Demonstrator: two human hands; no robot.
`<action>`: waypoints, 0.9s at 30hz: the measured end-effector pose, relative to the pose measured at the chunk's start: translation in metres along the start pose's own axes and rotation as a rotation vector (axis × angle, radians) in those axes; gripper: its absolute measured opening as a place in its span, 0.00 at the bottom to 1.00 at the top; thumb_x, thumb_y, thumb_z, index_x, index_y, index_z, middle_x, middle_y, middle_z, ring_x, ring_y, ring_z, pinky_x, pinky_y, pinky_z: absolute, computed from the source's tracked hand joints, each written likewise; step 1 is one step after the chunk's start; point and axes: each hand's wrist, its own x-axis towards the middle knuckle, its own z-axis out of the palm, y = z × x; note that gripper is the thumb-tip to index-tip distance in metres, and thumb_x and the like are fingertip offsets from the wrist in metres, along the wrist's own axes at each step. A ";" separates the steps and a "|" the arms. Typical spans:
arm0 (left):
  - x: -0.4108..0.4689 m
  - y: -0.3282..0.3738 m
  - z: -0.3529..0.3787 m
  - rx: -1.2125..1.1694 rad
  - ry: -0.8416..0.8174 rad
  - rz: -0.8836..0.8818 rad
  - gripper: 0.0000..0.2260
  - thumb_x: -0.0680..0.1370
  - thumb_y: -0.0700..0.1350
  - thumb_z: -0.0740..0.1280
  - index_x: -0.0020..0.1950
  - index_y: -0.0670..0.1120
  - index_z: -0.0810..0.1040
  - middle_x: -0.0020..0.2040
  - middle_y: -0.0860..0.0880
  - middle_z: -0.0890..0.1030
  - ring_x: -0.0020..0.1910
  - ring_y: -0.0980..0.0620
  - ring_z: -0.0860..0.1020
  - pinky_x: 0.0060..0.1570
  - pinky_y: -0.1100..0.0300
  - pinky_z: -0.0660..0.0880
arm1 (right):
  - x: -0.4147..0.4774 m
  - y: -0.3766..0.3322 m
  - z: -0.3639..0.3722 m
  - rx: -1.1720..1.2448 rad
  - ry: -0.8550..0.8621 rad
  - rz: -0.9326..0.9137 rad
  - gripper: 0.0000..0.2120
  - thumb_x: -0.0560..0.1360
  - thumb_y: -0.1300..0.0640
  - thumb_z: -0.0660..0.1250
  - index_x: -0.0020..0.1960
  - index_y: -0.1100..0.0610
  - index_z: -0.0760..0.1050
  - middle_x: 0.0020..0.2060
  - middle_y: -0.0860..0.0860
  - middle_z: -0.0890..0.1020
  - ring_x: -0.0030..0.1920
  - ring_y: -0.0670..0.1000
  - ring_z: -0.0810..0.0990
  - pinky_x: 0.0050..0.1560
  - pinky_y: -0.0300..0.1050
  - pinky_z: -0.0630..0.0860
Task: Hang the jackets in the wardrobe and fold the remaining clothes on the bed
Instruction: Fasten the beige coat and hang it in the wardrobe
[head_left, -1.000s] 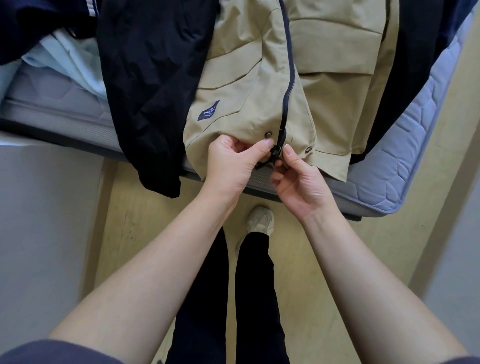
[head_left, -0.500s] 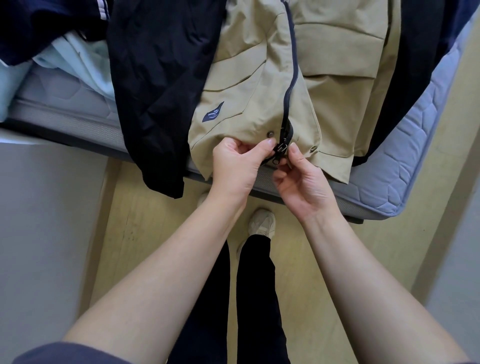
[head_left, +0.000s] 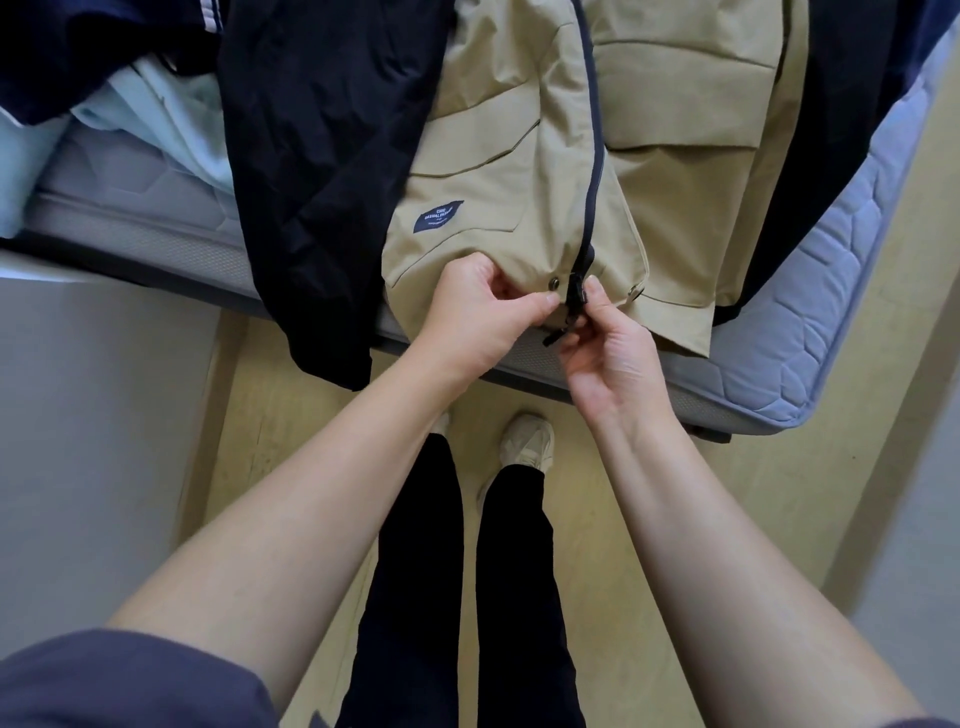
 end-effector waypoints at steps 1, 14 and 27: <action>0.003 0.001 -0.002 0.008 -0.013 0.007 0.09 0.71 0.33 0.73 0.49 0.34 0.79 0.43 0.41 0.83 0.40 0.50 0.80 0.46 0.54 0.79 | 0.000 0.000 0.001 -0.011 0.003 0.008 0.04 0.76 0.63 0.66 0.43 0.58 0.78 0.33 0.49 0.82 0.29 0.42 0.76 0.25 0.32 0.66; 0.013 -0.010 -0.001 0.289 -0.135 0.003 0.09 0.76 0.42 0.69 0.36 0.45 0.79 0.32 0.50 0.81 0.30 0.55 0.77 0.43 0.56 0.77 | 0.003 -0.009 -0.008 -0.194 0.016 0.040 0.05 0.76 0.60 0.67 0.48 0.62 0.79 0.38 0.52 0.81 0.32 0.44 0.76 0.28 0.33 0.69; 0.010 0.013 -0.015 0.535 -0.137 -0.116 0.16 0.73 0.51 0.72 0.31 0.46 0.72 0.24 0.57 0.72 0.22 0.62 0.68 0.24 0.68 0.63 | -0.037 -0.046 0.011 -0.745 -0.121 0.429 0.09 0.77 0.49 0.65 0.44 0.53 0.79 0.29 0.44 0.79 0.24 0.41 0.73 0.23 0.31 0.67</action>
